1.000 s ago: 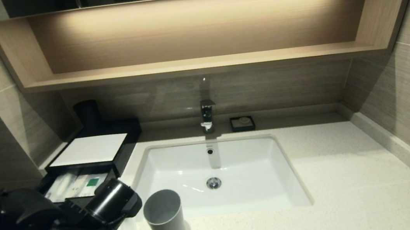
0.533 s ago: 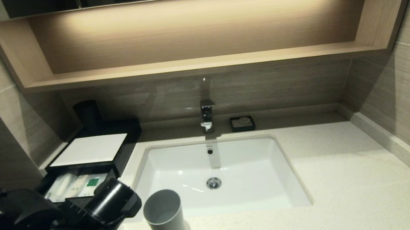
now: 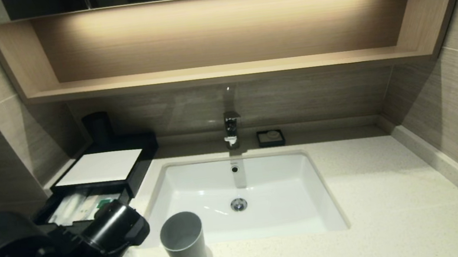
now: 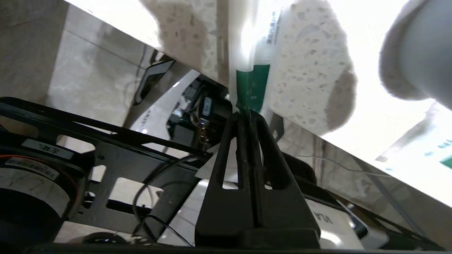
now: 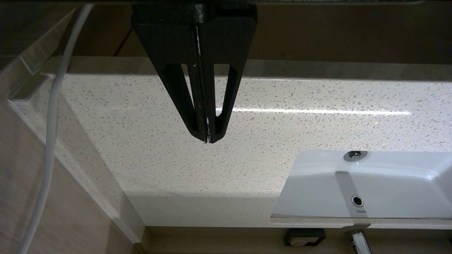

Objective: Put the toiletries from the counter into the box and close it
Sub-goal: Pick up the bathroom toiletry

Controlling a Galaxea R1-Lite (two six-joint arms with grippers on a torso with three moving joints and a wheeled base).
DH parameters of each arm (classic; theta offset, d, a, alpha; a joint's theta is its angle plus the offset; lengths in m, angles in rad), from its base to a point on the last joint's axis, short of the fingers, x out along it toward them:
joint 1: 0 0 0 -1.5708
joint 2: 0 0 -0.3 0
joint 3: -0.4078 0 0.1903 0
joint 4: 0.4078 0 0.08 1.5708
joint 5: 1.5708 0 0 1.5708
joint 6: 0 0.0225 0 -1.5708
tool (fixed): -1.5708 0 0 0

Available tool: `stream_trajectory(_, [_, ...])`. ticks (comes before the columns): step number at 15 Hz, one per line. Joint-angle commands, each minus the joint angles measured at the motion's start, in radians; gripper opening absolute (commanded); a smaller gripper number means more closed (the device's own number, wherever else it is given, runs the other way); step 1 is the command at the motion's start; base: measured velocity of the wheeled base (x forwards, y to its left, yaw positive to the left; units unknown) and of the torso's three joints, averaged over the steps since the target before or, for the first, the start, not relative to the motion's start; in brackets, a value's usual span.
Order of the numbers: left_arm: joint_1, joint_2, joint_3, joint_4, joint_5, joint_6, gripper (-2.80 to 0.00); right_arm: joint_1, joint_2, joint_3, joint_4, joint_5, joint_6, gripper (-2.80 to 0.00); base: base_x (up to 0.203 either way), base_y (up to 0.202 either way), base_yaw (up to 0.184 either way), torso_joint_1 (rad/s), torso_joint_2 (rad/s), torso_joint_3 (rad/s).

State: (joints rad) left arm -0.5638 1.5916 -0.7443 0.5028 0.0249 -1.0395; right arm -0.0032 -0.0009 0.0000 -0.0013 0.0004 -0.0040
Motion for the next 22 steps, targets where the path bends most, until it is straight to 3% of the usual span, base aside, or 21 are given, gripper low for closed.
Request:
stream_trajectory(1, [0.001, -0.073, -0.008, 0.022, 0.001, 0.008, -2.80, 0.000, 0.001, 0.002, 0.000, 0.001, -0.001, -2.80, 0.000, 0.000, 0.000, 0.000, 0.00, 0.000])
stream_trajectory(8, [0.001, -0.073, -0.024, 0.057, 0.003, 0.043, -2.80, 0.000, 0.000, 0.002, 0.000, 0.001, -0.001, -2.80, 0.000, 0.000, 0.000, 0.000, 0.00, 0.000])
stream_trajectory(14, [0.009, -0.119, -0.026, 0.059, 0.005, 0.163, -2.80, 0.000, 0.001, 0.002, 0.000, 0.000, -0.001, -2.80, 0.000, 0.000, 0.000, 0.000, 0.00, 0.000])
stream_trajectory(18, [0.042, -0.145, -0.019, 0.065, 0.041, 0.227, -2.80, 0.000, 0.001, 0.002, 0.000, 0.001, -0.001, -2.80, 0.000, 0.000, 0.000, 0.000, 0.00, 0.000])
stream_trajectory(22, [0.100, -0.182, -0.030, 0.084, 0.099, 0.422, -2.80, 0.000, 0.000, 0.002, 0.000, 0.000, -0.001, -2.80, 0.000, 0.000, 0.000, 0.000, 0.00, 0.000])
